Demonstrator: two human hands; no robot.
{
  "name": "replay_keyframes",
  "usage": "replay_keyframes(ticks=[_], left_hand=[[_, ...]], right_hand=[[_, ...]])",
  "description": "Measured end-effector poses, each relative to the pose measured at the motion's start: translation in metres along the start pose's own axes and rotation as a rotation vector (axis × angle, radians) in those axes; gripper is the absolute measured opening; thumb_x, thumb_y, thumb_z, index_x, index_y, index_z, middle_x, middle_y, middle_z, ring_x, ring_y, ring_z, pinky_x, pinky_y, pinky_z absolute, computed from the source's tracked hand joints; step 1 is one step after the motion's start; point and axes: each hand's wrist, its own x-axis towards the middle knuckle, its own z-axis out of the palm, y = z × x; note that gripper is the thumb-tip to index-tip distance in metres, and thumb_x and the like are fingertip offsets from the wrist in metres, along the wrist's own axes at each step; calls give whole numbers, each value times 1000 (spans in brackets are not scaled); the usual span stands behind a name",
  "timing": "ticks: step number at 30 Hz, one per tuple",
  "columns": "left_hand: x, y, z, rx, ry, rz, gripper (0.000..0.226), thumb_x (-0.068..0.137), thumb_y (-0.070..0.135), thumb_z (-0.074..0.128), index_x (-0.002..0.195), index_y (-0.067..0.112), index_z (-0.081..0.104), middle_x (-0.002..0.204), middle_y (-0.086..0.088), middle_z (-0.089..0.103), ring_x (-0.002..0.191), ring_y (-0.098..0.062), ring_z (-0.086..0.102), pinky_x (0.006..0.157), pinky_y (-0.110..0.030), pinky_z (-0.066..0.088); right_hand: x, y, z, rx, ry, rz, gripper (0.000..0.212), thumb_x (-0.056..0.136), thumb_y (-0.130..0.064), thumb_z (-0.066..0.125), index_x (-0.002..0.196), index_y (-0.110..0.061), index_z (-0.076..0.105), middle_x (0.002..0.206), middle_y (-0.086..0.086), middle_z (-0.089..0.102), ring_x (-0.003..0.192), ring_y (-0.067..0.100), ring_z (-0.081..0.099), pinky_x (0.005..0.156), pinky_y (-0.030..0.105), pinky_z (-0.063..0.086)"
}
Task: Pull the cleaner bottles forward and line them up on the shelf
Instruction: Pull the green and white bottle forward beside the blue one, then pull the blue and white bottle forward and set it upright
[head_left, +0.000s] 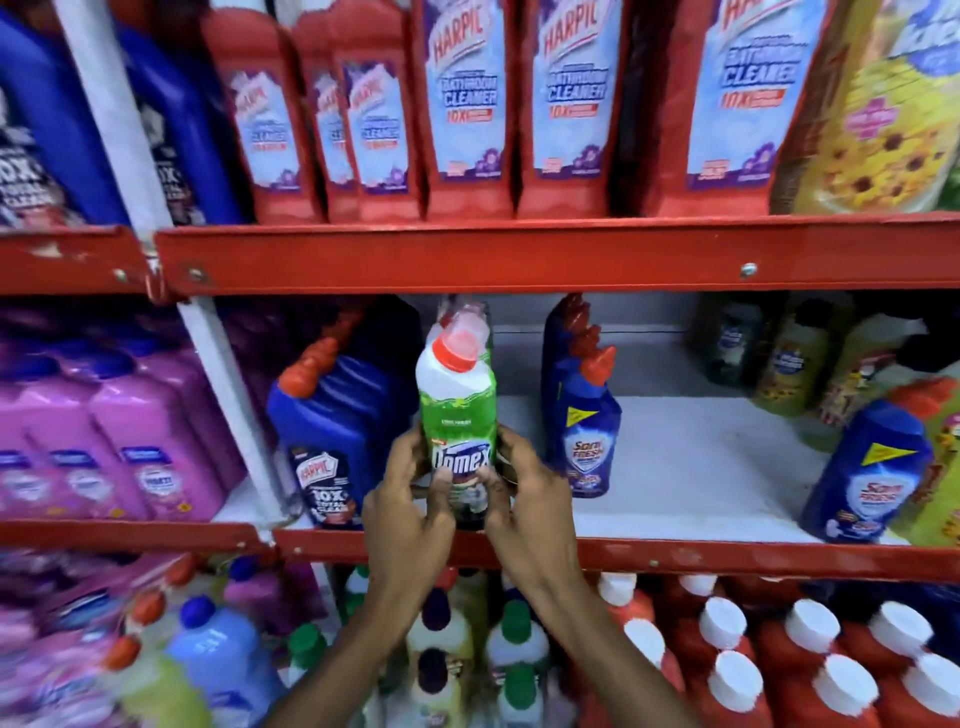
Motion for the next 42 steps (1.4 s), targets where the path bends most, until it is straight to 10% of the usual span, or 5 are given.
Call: replay_keyframes(ticks=[5,14,27,36,42], left_hand=[[6,-12,0,46,-52,-9,41,99,6,61,137,20,55,116,14,73,95,27,61,81,-2,52],[0,-9,-1,125,68,142,64,96,27,62,155,21,38,163,4,38,151,-16,40,120,-52,44],[-29,60,117,489,-136,783,75,93,27,64,158,7,31,168,-25,21,159,-45,14,127,-69,11],[-62,86,221,367,-376,718,74,94,28,58,159,10,29,171,-22,16,161,-38,11,128,-64,17],[-75,103,272,110,-590,353,68,96,24,60,158,20,32,173,-3,23,158,-20,25,126,-37,30]], right_hand=[[7,11,12,-25,-18,27,36,96,-19,57,131,-20,55,116,3,75,100,18,72,86,39,59],[-10,17,-19,-211,34,-90,51,98,-27,55,148,-22,44,147,-2,55,130,11,53,107,17,38],[-20,78,-165,-876,297,-104,76,87,-23,59,156,-15,28,166,23,14,155,42,4,124,61,12],[-38,144,-244,-660,350,81,78,90,-22,60,157,-11,22,168,19,9,156,34,8,124,54,23],[-40,169,-271,-342,347,254,73,91,-11,59,154,-10,22,157,10,34,146,19,32,119,17,25]])
